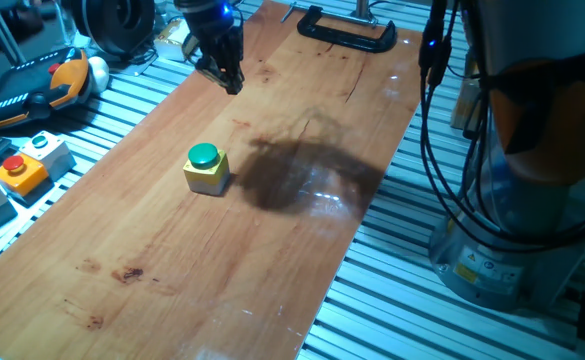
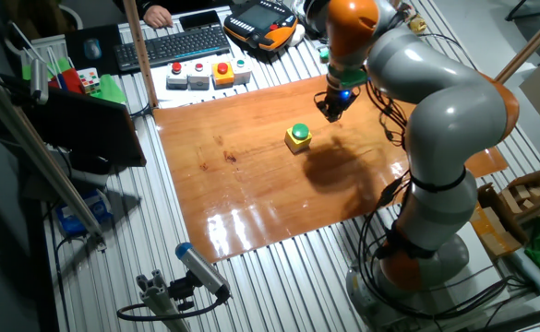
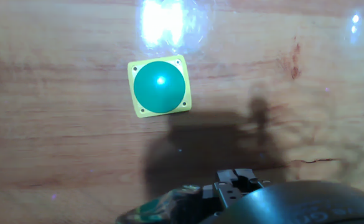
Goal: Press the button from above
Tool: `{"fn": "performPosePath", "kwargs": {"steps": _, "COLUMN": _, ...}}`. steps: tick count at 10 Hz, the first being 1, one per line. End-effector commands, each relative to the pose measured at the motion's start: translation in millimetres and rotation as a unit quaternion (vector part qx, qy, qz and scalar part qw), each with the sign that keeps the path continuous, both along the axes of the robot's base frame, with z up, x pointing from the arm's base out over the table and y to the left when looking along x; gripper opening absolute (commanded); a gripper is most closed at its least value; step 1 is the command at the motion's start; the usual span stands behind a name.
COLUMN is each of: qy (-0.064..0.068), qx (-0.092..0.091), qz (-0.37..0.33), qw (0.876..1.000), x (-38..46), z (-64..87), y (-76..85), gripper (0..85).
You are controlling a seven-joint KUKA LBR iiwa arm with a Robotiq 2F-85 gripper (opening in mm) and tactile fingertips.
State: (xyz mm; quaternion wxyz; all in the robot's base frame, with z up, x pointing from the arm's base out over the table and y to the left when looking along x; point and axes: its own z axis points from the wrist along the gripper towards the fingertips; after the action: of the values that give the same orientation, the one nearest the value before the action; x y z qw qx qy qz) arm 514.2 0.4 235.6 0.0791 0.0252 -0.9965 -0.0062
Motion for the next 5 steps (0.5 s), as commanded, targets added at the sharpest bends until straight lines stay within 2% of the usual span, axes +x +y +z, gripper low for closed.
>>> {"fn": "performPosePath", "kwargs": {"steps": 1, "qy": 0.006, "qx": 0.008, "qz": 0.004, "qw": 1.000, "x": -0.1, "z": 0.2, "y": 0.1, "gripper": 0.7}}
{"fn": "performPosePath", "kwargs": {"steps": 2, "qy": 0.008, "qx": 0.010, "qz": 0.014, "qw": 1.000, "x": -0.1, "z": 0.2, "y": 0.1, "gripper": 0.7}}
{"fn": "performPosePath", "kwargs": {"steps": 3, "qy": 0.003, "qx": -0.003, "qz": 0.029, "qw": 1.000, "x": -0.1, "z": 0.2, "y": 0.1, "gripper": 0.7}}
{"fn": "performPosePath", "kwargs": {"steps": 4, "qy": -0.048, "qx": -0.028, "qz": 0.018, "qw": 0.998, "x": -0.1, "z": 0.2, "y": 0.1, "gripper": 0.7}}
{"fn": "performPosePath", "kwargs": {"steps": 5, "qy": -0.033, "qx": -0.006, "qz": 0.014, "qw": 0.999, "x": -0.1, "z": 0.2, "y": 0.1, "gripper": 0.7}}
